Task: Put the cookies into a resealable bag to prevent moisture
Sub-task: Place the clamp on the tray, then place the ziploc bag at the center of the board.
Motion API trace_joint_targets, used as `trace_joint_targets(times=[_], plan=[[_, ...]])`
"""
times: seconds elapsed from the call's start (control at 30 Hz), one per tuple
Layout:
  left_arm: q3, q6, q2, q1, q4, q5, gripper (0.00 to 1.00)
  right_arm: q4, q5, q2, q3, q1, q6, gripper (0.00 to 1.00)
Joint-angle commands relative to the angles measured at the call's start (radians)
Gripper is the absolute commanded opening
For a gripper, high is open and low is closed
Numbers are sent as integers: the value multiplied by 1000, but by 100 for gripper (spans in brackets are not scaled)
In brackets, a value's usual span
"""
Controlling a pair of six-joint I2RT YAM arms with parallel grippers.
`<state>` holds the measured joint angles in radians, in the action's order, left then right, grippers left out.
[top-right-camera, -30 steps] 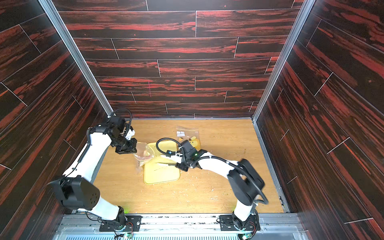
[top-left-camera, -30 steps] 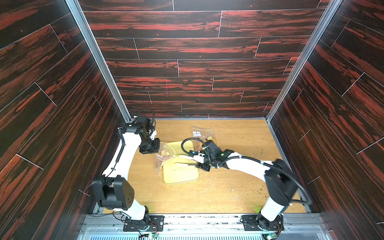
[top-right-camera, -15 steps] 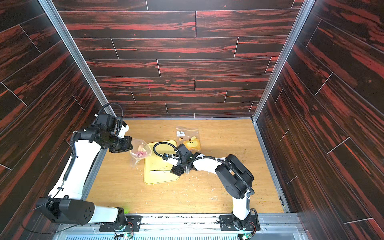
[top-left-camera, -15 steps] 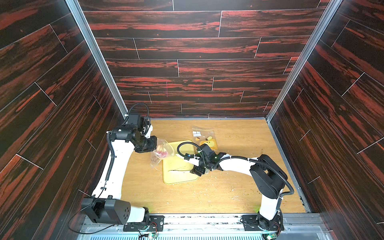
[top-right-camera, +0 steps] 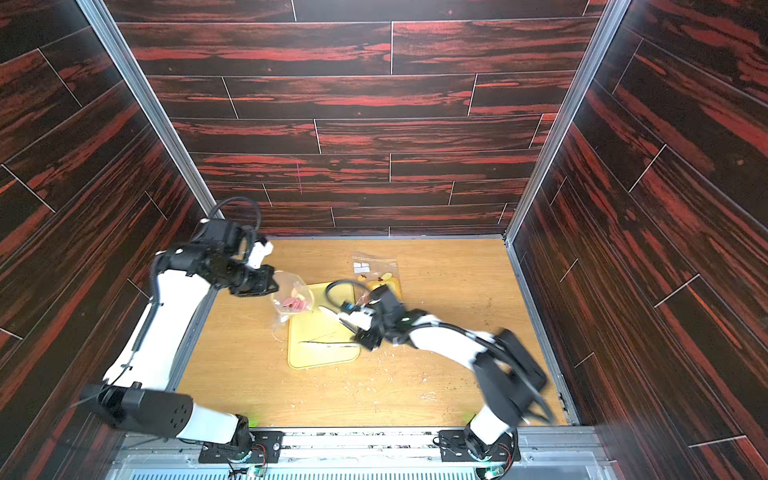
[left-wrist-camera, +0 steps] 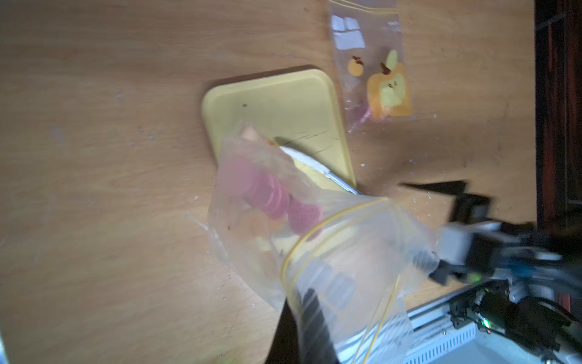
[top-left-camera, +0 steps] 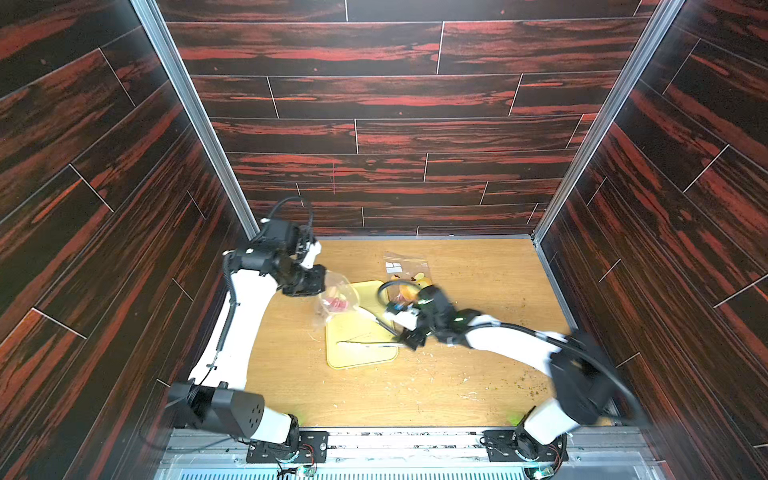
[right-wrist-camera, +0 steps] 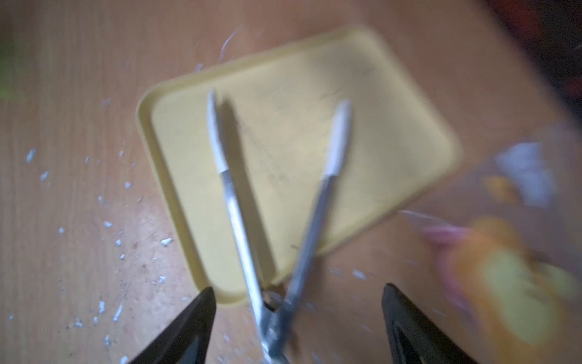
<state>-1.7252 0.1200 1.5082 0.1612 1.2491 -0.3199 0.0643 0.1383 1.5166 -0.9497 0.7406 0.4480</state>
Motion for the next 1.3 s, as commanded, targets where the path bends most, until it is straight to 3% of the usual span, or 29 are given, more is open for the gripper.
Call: trace_joint_targets(times=[0.0, 0.3, 0.4, 0.57, 0.77, 1.07, 1.27], plan=[[-79, -22, 57, 65, 5, -40, 0, 4, -10, -146, 55, -66, -23, 84], [-378, -43, 337, 250, 24, -109, 0, 14, 13, -393, 132, -235, -13, 83], [-543, -66, 464, 307, 83, -130, 0, 3, 42, -427, 137, -243, -3, 82], [-848, -85, 690, 372, 192, -173, 0, 17, -9, -476, 165, -247, -14, 82], [-864, -85, 780, 413, 119, -237, 0, 27, -99, -545, 241, -248, -98, 81], [-771, -130, 837, 460, 108, -303, 0, 4, -89, -631, 377, -248, -217, 79], [-766, -178, 869, 454, 145, -241, 0, -31, -137, -618, 392, -248, -206, 80]])
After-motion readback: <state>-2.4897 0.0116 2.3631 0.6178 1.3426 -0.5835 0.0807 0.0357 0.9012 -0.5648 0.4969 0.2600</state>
